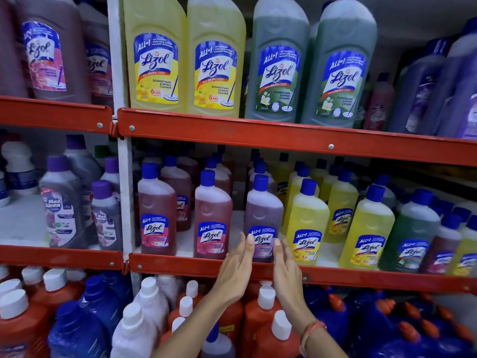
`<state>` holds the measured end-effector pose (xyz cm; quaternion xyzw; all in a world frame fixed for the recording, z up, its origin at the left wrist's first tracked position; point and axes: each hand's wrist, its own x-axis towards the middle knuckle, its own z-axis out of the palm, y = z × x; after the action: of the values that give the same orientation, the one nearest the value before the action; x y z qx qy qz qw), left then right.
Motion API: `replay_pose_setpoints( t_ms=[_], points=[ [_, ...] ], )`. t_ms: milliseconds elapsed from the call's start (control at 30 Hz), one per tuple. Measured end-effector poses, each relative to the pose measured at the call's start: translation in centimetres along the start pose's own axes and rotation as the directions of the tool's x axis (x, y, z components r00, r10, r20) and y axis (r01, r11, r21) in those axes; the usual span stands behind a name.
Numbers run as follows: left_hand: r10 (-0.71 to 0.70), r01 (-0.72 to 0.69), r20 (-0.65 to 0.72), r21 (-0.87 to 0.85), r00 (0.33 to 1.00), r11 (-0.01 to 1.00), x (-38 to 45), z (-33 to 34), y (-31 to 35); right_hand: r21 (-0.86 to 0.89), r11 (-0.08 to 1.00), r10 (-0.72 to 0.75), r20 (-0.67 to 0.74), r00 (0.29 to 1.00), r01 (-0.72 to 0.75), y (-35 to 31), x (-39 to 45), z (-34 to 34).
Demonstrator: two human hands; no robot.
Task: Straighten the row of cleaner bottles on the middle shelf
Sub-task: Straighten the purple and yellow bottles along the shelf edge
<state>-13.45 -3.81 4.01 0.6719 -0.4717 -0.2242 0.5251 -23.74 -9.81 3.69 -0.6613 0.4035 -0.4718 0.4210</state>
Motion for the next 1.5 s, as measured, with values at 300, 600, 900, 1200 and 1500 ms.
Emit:
replay_pose_setpoints(
  t_ms=[300, 600, 900, 1200, 1500],
  points=[
    [-0.010, 0.009, 0.057, 0.012, 0.998, 1.000, -0.3, 0.6, 0.9, -0.055, 0.998, -0.033, -0.021, 0.999, 0.031, -0.1, 0.0, -1.0],
    [0.000, 0.006, 0.070, -0.083, 0.998, 0.997, -0.7, 0.3, 1.1, -0.026, 0.999, -0.023, -0.107, 0.994, 0.020, -0.6, -0.3, -0.4],
    [0.016, -0.008, 0.072, -0.118, 0.997, 0.993, -1.3, 0.3, 1.9, -0.026, 1.000, -0.012, -0.140, 0.990, 0.009, -0.1, 0.1, -0.7],
    [0.251, -0.288, -0.280, -0.101, 0.927, 0.952, -1.9, 4.4, 1.7, -0.027, 0.999, -0.053, -0.353, 0.934, 0.046, 1.8, 1.3, -4.0],
    [0.069, -0.045, 0.090, -0.244, 0.994, 0.969, -1.5, 9.0, 3.4, 0.039, 0.999, 0.028, -0.219, 0.975, -0.020, 2.2, 2.1, -7.2]
  ],
)
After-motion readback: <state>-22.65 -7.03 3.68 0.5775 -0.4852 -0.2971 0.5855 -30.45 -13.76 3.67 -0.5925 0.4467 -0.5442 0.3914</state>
